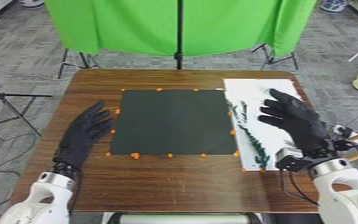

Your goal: Arrange flowers

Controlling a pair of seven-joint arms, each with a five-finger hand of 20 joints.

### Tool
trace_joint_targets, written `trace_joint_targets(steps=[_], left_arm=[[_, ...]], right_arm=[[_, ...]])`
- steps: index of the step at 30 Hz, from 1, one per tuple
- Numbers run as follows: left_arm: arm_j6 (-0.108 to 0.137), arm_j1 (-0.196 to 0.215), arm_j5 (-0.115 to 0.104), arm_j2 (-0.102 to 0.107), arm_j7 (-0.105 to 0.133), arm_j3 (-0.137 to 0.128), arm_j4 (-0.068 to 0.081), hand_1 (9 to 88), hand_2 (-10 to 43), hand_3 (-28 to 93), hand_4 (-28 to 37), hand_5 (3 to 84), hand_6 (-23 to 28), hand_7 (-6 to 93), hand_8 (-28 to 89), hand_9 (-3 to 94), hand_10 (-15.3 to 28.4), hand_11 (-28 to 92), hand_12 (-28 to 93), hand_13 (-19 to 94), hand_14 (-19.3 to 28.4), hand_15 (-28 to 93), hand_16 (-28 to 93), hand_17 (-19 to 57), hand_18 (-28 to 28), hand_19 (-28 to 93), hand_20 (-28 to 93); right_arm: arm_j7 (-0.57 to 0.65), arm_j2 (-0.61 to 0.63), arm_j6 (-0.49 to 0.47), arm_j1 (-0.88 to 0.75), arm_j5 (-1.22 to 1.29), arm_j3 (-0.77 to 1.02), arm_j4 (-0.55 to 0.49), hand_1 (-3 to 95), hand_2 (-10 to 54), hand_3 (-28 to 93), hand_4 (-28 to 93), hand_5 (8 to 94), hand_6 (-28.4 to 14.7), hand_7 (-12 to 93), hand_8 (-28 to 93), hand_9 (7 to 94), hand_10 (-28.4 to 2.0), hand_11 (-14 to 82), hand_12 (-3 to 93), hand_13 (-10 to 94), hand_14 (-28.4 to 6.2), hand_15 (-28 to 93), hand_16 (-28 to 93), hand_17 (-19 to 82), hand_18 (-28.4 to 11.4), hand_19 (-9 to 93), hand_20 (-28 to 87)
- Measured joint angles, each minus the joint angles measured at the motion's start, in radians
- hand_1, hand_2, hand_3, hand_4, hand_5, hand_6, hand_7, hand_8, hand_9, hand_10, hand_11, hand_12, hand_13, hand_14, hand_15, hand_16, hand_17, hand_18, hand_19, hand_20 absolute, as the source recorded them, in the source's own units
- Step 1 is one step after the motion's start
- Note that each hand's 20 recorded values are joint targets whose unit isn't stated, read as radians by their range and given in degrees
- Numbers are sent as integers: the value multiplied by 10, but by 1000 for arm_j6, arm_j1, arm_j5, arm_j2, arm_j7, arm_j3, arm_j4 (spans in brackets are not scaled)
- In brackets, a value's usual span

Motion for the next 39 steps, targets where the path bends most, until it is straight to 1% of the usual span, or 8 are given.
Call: trace_joint_targets(steps=[10, 26, 28, 30, 31, 33, 36, 39], left_arm=[[-11, -5, 1, -5, -18, 2, 3, 267, -48, 668, -283, 294, 39, 174, -105, 264, 106, 220, 145, 236, 125, 450, -41, -100, 207, 527, 45], [-5, 20, -3, -7, -17, 0, -3, 267, -44, 674, -283, 312, 47, 181, -111, 277, 109, 229, 138, 272, 146, 467, -44, -100, 211, 533, 41], [-3, 23, -5, -7, -17, -5, -7, 267, -43, 672, -283, 312, 47, 181, -111, 277, 109, 230, 138, 269, 140, 470, -45, -100, 211, 534, 40], [-2, 29, -7, -7, -18, -13, -13, 267, -42, 671, -283, 312, 47, 182, -111, 275, 109, 230, 137, 264, 137, 474, -45, -100, 211, 534, 39], [-2, 33, -7, -7, -18, -15, -14, 267, -42, 671, -283, 312, 47, 182, -111, 275, 109, 229, 137, 263, 136, 475, -45, -100, 211, 534, 38], [-2, 36, -7, -7, -17, -16, -14, 266, -42, 672, -283, 311, 46, 182, -111, 275, 109, 229, 137, 261, 136, 476, -46, -101, 211, 535, 38], [-1, 34, -4, -6, -17, -18, -14, 264, -42, 674, -283, 311, 47, 182, -110, 275, 110, 228, 137, 258, 135, 476, -46, -101, 210, 534, 36], [8, 37, -11, -6, -18, -28, -17, 264, -42, 673, -283, 312, 47, 180, -110, 275, 110, 227, 136, 254, 137, 476, -46, -102, 211, 535, 36]], right_arm=[[10, -14, -5, -21, -8, 5, 0, 160, -28, 844, -283, 310, -34, 204, -144, 327, -128, 175, 181, 263, -103, 288, 197, 37, -205, 506, 209], [32, -50, -7, -17, -27, -6, 0, 165, -29, 838, -282, 317, -35, 199, -142, 341, -131, 181, 181, 258, -104, 290, 199, 39, -204, 512, 213], [33, -50, -6, -15, -25, -14, 1, 179, -16, 822, -282, 342, -42, 230, -160, 371, -138, 239, 173, 285, -104, 353, 170, 67, -202, 560, 226], [41, -45, -6, -10, -28, -21, 1, 219, 3, 797, -282, 431, -42, 316, -202, 459, -144, 375, 175, 358, -116, 545, 120, 139, -196, 687, 275], [53, -40, -4, -7, -38, -23, -1, 273, -7, 772, -282, 490, -35, 386, -224, 520, -145, 492, 201, 439, -129, 703, 135, 216, -187, 805, 323], [104, -19, 28, -1, -95, -27, -14, 347, -41, 722, -283, 532, -16, 490, -252, 586, -145, 591, 257, 536, -125, 813, 224, 285, -182, 902, 382], [220, 51, 185, 2, -284, -55, -57, 427, -79, 604, -283, 589, -5, 549, -147, 657, -133, 645, 312, 608, -123, 857, 293, 346, -187, 931, 499], [329, 141, 354, -3, -485, -64, -87, 416, -95, 498, -283, 700, 9, 569, -223, 758, -128, 650, 351, 687, -125, 865, 349, 423, -208, 932, 630]])
